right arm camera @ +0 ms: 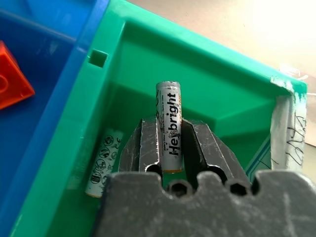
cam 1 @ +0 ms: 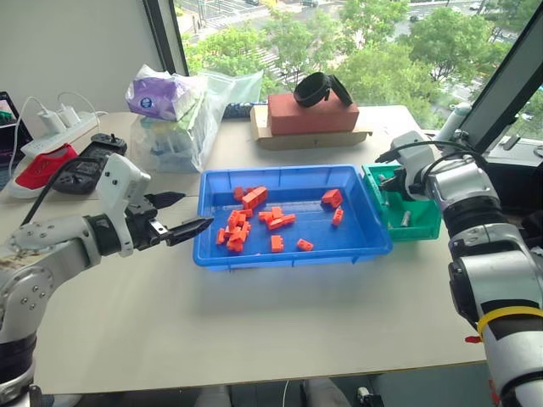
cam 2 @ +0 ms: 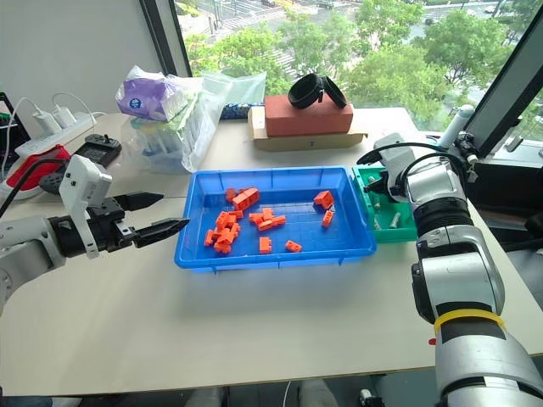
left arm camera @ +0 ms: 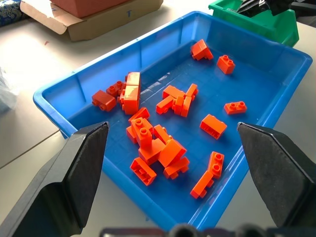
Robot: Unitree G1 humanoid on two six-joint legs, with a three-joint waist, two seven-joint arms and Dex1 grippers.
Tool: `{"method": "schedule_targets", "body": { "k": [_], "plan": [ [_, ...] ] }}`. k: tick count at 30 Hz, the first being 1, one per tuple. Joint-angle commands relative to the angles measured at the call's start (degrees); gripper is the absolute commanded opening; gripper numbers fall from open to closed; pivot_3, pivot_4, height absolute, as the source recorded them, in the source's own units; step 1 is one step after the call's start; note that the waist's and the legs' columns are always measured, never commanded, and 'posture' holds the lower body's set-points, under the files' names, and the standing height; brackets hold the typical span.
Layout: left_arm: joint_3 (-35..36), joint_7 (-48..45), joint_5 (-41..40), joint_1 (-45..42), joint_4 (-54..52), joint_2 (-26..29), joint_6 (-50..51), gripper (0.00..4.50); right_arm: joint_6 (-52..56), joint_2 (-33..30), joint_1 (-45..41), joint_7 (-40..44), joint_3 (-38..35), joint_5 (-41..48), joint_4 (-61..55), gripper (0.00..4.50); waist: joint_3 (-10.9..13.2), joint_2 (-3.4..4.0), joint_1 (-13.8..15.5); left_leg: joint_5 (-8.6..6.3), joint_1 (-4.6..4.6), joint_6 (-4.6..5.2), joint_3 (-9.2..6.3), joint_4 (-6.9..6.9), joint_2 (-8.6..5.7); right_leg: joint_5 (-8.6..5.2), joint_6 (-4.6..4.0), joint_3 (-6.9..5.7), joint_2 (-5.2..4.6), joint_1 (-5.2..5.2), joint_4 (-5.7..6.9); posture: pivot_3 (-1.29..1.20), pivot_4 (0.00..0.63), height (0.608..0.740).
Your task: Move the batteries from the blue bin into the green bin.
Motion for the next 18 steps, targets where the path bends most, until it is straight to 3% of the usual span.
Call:
{"method": "schedule_targets", "body": {
  "k": [1, 5, 8, 12, 16, 18],
  "plan": [
    [1.8, -0.5, 0.7, 0.2, -1.5, 1.0, -1.3, 4.50, -1.4, -1.9, -1.9, 0.3, -1.0, -0.9, -1.6, 2.17, 0.0, 0.00, 0.0, 0.00, 0.00, 0.00, 0.00, 0.00, 0.00, 0.00, 0.00, 0.00, 0.00, 0.00, 0.01, 0.00, 0.150, 0.740],
    [0.6, -1.4, 4.0, 1.0, -1.2, 2.4, -3.0, 4.50, -1.6, -3.8, -3.1, 3.3, -1.9, -0.1, -5.1, 3.65, 0.0, 0.01, 0.0, 0.01, 0.00, 0.00, -0.01, 0.00, 0.00, 0.00, 0.00, 0.00, 0.00, -0.01, 0.04, 0.00, 0.150, 0.740],
    [0.9, -2.5, 5.8, 1.4, -1.1, 3.0, -4.9, 4.50, -3.0, -5.2, -3.1, 5.9, -2.7, 0.7, -7.9, 4.48, 0.0, 0.02, 0.0, 0.01, 0.00, 0.00, 0.00, 0.00, 0.00, 0.00, 0.00, 0.00, 0.00, -0.02, 0.06, 0.00, 0.150, 0.740],
    [3.7, -2.5, 6.7, 1.2, -2.2, 1.6, -8.6, 4.50, -6.5, -6.1, -0.6, 13.0, -7.7, 7.1, -15.6, 4.48, 0.0, 0.02, 0.0, 0.01, 0.00, 0.00, 0.00, 0.00, 0.00, 0.00, 0.00, -0.01, 0.00, -0.02, 0.06, 0.00, 0.150, 0.740],
    [6.7, -1.2, 9.5, 3.0, 0.0, 0.8, -11.2, 4.50, 6.1, -5.7, 4.9, 24.7, -14.5, 21.7, -31.9, 4.48, 0.0, 0.02, 0.1, 0.00, 0.00, 0.01, -0.01, -0.02, 0.00, 0.00, 0.00, -0.03, 0.00, 0.01, 0.08, 0.00, 0.150, 0.740],
    [7.5, -1.5, 11.8, 4.7, 0.2, 0.8, -13.4, 4.50, 5.4, -7.2, 11.6, 27.8, -13.8, 23.4, -40.2, 4.48, 0.0, 0.02, 0.4, 0.00, 0.01, 0.02, -0.03, 0.01, 0.00, 0.00, 0.00, -0.04, 0.00, 0.03, 0.13, 0.00, 0.150, 0.740]
  ]
}}
